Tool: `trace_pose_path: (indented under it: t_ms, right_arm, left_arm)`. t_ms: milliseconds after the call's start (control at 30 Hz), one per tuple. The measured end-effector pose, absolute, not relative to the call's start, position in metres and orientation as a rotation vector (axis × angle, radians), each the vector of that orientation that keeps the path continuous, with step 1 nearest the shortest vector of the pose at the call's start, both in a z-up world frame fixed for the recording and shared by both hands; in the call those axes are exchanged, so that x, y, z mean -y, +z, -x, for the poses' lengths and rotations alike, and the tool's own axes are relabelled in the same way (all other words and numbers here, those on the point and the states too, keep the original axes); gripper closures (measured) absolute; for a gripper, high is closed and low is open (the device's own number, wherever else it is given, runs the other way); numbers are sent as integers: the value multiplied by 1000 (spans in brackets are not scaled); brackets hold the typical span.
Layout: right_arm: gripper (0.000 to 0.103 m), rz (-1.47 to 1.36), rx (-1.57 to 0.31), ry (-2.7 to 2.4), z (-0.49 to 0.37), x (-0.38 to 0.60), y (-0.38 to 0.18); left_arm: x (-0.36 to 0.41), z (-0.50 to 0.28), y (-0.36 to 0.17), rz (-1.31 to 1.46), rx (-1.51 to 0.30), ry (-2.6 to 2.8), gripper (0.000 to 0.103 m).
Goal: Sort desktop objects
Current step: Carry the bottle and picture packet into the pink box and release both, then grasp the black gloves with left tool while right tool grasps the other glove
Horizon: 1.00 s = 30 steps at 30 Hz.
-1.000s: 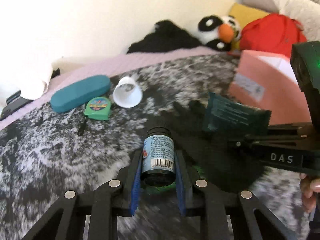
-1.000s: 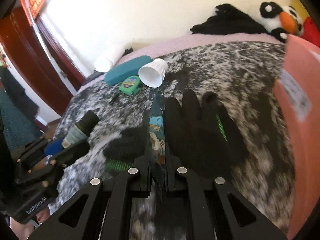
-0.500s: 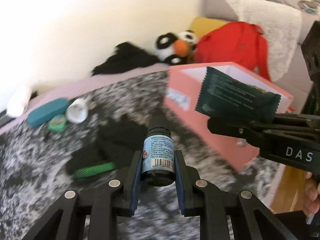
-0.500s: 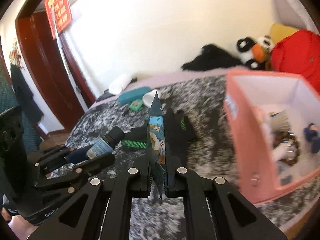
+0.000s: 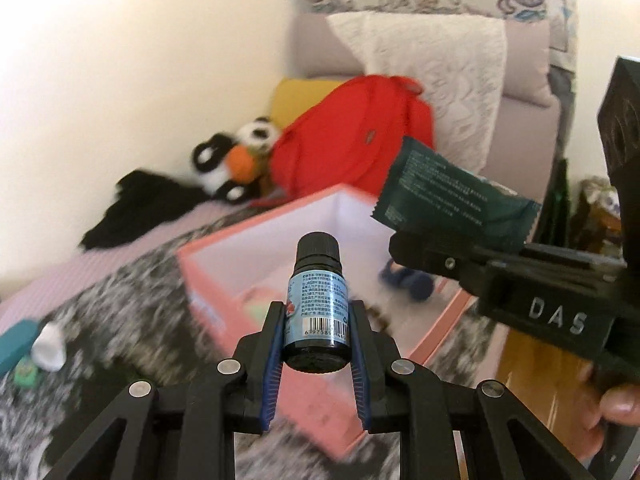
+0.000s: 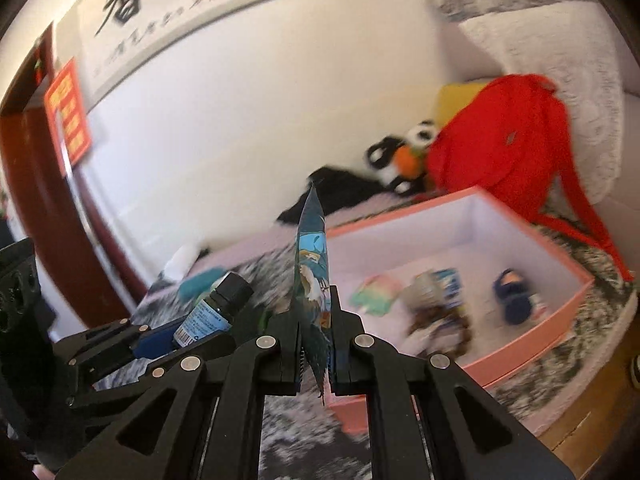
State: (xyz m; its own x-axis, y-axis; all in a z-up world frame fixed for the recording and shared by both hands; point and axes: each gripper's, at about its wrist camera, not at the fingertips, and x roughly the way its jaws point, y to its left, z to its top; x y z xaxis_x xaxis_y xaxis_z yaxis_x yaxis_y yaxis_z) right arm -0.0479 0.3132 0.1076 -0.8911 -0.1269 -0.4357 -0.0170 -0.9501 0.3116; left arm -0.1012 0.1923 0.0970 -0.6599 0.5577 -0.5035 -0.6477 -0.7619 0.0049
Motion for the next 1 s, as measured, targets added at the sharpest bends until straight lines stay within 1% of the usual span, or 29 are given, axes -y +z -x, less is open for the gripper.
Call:
trace_pose_path:
  t_ms: [200,333,367,400,433,467,500,533,600,633,867,1000]
  right_arm:
    - [95,-635,496,-3126,61,-364,129]
    - [94,-606,576,-3152,90,-392,130]
    - [94,-624,614,-3151,99,-399,124]
    - [89,-646,653,-3148,109,-406,118]
    - [83,-732,708,-3127,120,-412,106]
    - [42,-818,763,-3103,131,-419,95]
    - [8,-900,818,-3076,141,-425,84]
    - [4,-906,901,-3049,142,-432,77]
    - [5,-916,1061,-2991,145,-446,64]
    - [5,-902,1068,-2988,144,-447,65]
    - [5,-710,933,-3067,129,-403,98]
    - [0,-637,767,-3124,131,-354,116]
  left_arm:
    - [-237,131,111,593,-263,2329,79]
    - [-260,160,105,620,-275,2303,77]
    - [-263,168,101,647,-265,2291,73]
    - [-264,175,96,669,-254,2299,46]
    - [-262,180,94,668,-246,2338,15]
    - [-260,185,91,667,-239,2369,9]
    - [-256,187,89,666,-235,2377,8]
    - [-252,189,88,666,-231,2386,8]
    - [-244,193,85,666,-221,2403,8]
    - [-238,194,85,666,-213,2410,8]
    - [-179,189,90,669,-165,2506,8]
    - [-119,180,89,696,-146,2605,8]
